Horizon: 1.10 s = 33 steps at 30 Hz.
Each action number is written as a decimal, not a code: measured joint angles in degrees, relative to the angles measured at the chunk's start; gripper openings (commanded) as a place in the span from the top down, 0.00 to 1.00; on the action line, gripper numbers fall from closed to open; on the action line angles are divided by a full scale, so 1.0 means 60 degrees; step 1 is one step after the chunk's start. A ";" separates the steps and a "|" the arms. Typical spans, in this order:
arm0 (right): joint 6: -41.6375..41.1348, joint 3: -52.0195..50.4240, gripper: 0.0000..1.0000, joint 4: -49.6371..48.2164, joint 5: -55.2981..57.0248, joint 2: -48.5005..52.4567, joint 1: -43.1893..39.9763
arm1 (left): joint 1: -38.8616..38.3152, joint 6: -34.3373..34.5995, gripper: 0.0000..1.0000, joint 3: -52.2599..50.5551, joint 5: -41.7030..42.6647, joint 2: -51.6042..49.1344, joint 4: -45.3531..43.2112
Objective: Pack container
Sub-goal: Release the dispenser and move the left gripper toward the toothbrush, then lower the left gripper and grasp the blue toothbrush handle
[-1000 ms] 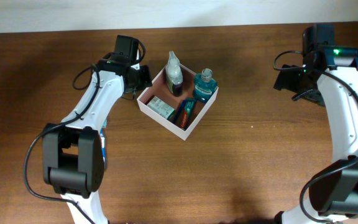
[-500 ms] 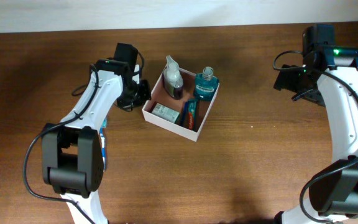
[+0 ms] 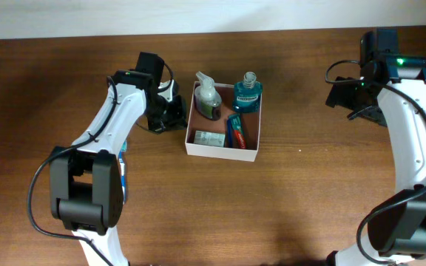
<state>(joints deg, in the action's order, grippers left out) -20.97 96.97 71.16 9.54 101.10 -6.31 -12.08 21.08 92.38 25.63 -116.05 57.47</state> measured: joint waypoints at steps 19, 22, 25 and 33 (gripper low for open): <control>0.0000 0.0000 0.01 0.0000 -0.0004 0.0000 0.0000 | 0.3224 -0.1592 0.55 0.0015 -0.2193 0.1217 0.1690; 0.0004 0.0000 0.01 0.0000 0.0000 0.0000 0.0000 | 0.3348 -0.2175 0.55 0.0015 -0.2259 0.1217 0.1818; 0.0000 0.0000 0.02 0.0000 0.0000 0.0000 0.0004 | 0.3333 -0.2524 0.57 0.0015 -0.2382 0.1217 0.1858; 0.0000 0.0000 0.01 0.0000 0.0000 0.0000 0.0000 | 0.3319 -0.2772 0.64 -0.0576 -0.2860 0.1217 0.2495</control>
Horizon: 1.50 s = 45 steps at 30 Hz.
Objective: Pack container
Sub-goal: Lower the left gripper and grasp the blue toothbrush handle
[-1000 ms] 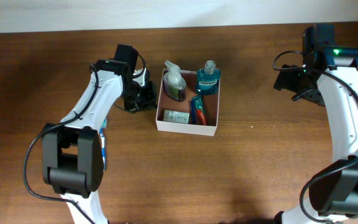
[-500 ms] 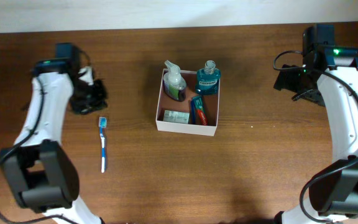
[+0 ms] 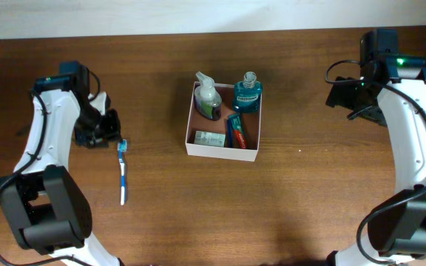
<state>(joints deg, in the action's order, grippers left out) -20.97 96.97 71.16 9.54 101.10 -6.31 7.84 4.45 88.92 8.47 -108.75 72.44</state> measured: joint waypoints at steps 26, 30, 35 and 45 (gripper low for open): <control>-0.0004 0.0000 0.01 -0.0004 -0.0004 0.0000 0.0004 | 0.0004 -0.0066 0.61 -0.3242 -0.0565 0.0000 -0.3719; 0.0004 0.0000 0.01 0.0000 0.0000 0.0000 0.0004 | 0.0000 -0.0069 0.62 -0.3311 -0.0736 0.0000 -0.3887; 0.0004 0.0000 0.01 0.0000 -0.0004 0.0000 0.0000 | -0.0087 -0.0066 0.62 -0.3504 -0.0758 0.0000 -0.3894; 0.0004 0.0000 0.01 0.0000 0.0000 0.0000 0.0000 | -0.0790 -0.0066 0.69 -0.3723 -0.0892 0.0000 -0.3982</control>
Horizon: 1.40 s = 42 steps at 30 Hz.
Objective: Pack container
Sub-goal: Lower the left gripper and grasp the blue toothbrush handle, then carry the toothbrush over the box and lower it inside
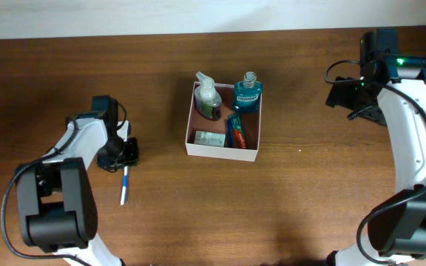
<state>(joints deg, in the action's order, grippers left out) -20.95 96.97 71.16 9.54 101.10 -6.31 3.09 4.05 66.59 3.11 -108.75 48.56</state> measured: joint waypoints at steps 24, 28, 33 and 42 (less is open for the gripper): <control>0.0000 0.0000 0.01 -0.0004 -0.0004 0.0000 0.0000 | -0.0040 -0.0018 0.99 -0.0022 -0.0426 0.0022 0.0000; -0.0004 0.0000 0.01 -0.0004 -0.0004 0.0000 0.0000 | -0.0040 -0.0018 0.99 -0.0004 -0.0426 0.0022 -0.0011; 0.0000 0.0000 0.02 -0.0004 -0.0004 0.0000 0.0000 | -0.0062 -0.0022 0.99 0.0769 -0.0466 0.0025 0.0415; -0.0004 0.0000 0.01 -0.0004 0.0000 0.0000 0.0000 | -0.1490 -0.0605 1.00 0.3807 -0.0623 0.0943 0.1173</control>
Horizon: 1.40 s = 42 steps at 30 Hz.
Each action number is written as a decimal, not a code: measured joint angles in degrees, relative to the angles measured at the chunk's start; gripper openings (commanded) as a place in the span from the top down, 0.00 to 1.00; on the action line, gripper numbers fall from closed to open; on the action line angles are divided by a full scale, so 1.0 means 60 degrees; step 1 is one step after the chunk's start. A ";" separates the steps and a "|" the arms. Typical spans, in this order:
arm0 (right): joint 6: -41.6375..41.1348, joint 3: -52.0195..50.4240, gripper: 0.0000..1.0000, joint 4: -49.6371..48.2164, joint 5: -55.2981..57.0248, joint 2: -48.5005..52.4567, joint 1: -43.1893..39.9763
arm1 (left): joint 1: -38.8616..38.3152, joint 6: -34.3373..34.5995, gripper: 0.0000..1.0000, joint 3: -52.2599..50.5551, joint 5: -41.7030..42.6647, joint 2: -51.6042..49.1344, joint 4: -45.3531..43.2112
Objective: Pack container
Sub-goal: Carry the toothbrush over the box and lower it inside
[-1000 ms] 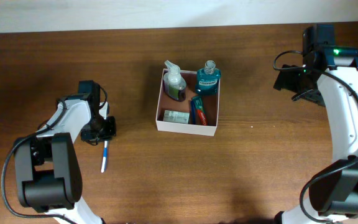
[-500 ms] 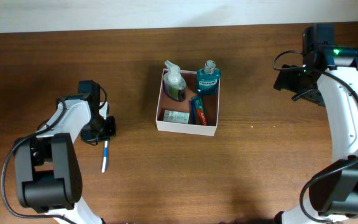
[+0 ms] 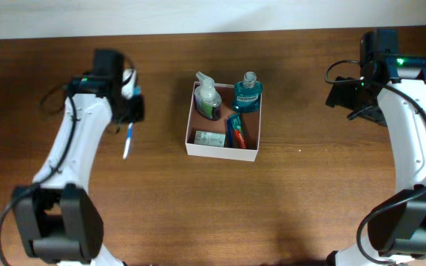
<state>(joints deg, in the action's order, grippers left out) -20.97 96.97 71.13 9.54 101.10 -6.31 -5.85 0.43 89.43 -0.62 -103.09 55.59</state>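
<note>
A white open box (image 3: 191, 146) stands at the table's middle. It holds a green soap bottle (image 3: 208, 100), a blue mouthwash bottle (image 3: 248, 93), a red toothpaste tube (image 3: 236, 132) and a small white packet (image 3: 208, 138). To the left of the box, my left gripper (image 3: 130, 118) is shut on the upper end of a blue and white toothbrush (image 3: 127, 141), which hangs down from it. My right gripper (image 3: 350, 97) hovers far to the right of the box; its fingers are too dark to read.
The brown wooden table (image 3: 287, 199) carries nothing else in view. A pale wall strip (image 3: 198, 15) runs along the far edge. The right arm's white links (image 3: 413, 133) reach down the right side.
My left gripper was low over the toothbrush's head on the table. Now it is farther back and nearer the box, and the toothbrush has come along in its grip. The right arm is unchanged.
First my left gripper was beside the box's left wall. Then it was far left, next to the toothbrush lying on the table. After that it sat over the brush's upper end, and now it holds the brush left of the box.
</note>
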 measured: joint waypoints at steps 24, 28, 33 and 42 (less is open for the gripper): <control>0.0000 0.0000 0.01 0.0004 0.0000 0.0000 0.0004 | -0.4160 -0.3934 1.00 0.0699 0.1406 -0.0055 -0.1789; -0.0004 0.0000 0.01 0.0004 -0.0004 0.0000 0.0000 | -0.4160 -0.3938 1.00 0.0678 0.1530 -0.0488 -0.2087; 0.0000 0.0000 0.01 0.0004 -0.0004 0.0000 0.0000 | -0.4160 -0.3938 0.99 0.0678 0.1552 -0.0645 -0.2422; 0.0000 0.0000 0.01 0.0004 -0.0004 0.0000 0.0000 | -0.4160 -0.4007 0.46 0.0678 0.1781 -0.0743 -0.2178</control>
<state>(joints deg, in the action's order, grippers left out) -20.97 96.97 71.16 9.52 101.10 -6.31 -30.81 -23.62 93.49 10.07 -107.55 42.52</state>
